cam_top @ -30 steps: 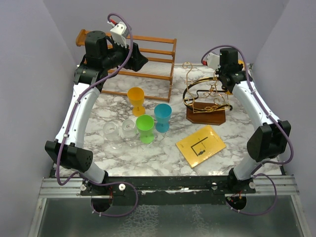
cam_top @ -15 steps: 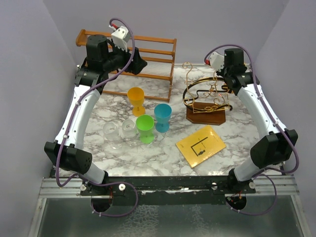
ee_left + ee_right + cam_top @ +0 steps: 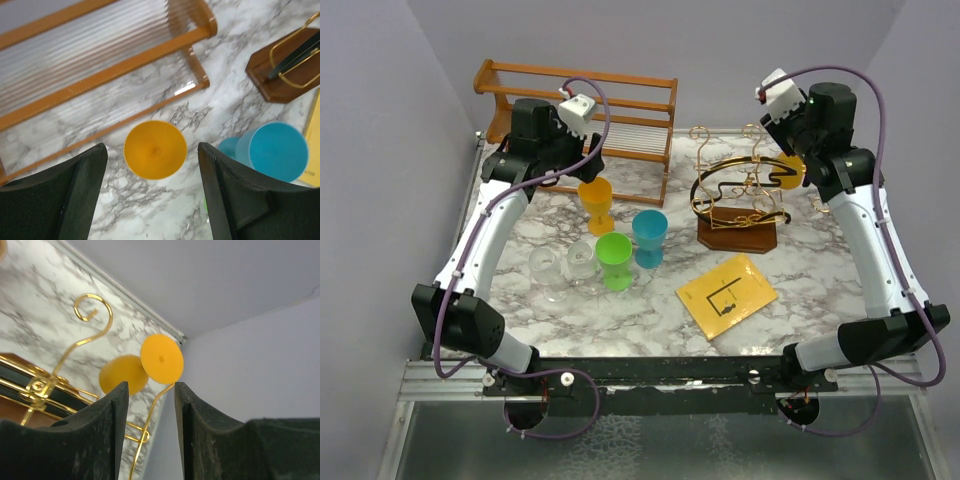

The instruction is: Place the wine glass upside down on the wine glass rack

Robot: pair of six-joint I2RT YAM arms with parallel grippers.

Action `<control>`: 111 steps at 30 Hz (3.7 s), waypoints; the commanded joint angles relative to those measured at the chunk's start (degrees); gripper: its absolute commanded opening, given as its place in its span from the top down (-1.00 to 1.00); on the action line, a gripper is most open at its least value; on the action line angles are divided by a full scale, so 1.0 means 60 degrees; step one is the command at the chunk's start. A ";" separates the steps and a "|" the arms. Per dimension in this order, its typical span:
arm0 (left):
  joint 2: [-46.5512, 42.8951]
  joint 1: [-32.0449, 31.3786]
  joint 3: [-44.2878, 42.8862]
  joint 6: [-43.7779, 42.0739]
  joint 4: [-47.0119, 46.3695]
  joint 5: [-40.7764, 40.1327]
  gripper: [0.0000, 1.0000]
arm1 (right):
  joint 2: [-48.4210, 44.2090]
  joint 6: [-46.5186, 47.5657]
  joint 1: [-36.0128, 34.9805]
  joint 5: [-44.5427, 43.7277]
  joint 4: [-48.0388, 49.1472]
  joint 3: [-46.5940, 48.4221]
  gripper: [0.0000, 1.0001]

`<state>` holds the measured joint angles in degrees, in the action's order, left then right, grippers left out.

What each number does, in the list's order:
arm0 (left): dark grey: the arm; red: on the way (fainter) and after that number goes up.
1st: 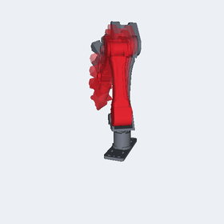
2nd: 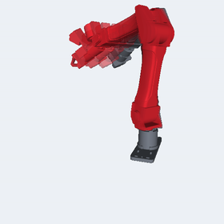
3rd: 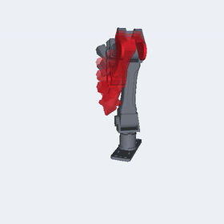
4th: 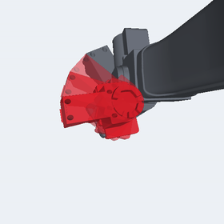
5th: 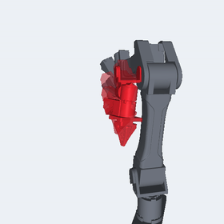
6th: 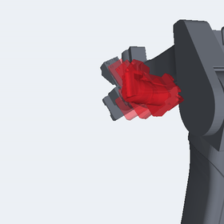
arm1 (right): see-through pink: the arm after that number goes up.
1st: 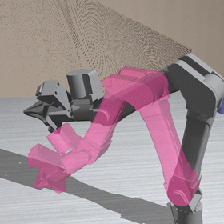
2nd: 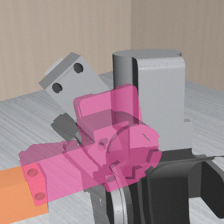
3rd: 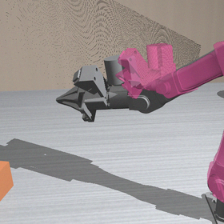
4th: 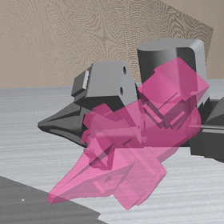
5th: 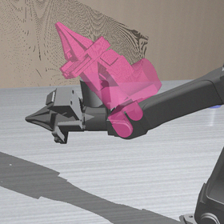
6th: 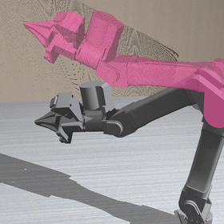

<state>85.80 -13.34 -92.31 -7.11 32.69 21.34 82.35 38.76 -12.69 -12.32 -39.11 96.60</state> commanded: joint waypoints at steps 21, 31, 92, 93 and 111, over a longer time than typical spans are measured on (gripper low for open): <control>0.3162 0.0027 -0.1094 -0.1117 0.2448 -0.1908 0.24 | -0.0243 -0.2066 -0.0024 0.3139 -0.0679 0.1051 -0.01; 0.3261 0.0027 -0.1524 -0.1214 0.2687 -0.1885 0.81 | -0.0304 -0.1990 -0.0024 0.2961 -0.0659 0.0922 -0.01; 0.1757 -0.0438 -0.4704 0.5731 -0.3541 0.3257 1.00 | 0.1276 -0.9581 0.1065 1.0103 0.3634 0.0885 -0.52; 0.1792 -0.0495 -0.4718 0.5676 -0.3499 0.3231 1.00 | 0.1283 -0.9562 0.1040 1.0070 0.3672 0.0861 -0.52; 0.1843 -0.1127 -0.4843 0.4716 -0.2825 0.2621 1.00 | 0.1395 -0.9813 0.0972 0.9612 0.3575 0.0861 0.49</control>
<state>96.75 -19.25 -119.00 23.33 15.44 39.16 90.45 -19.86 -6.68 47.42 -18.41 100.77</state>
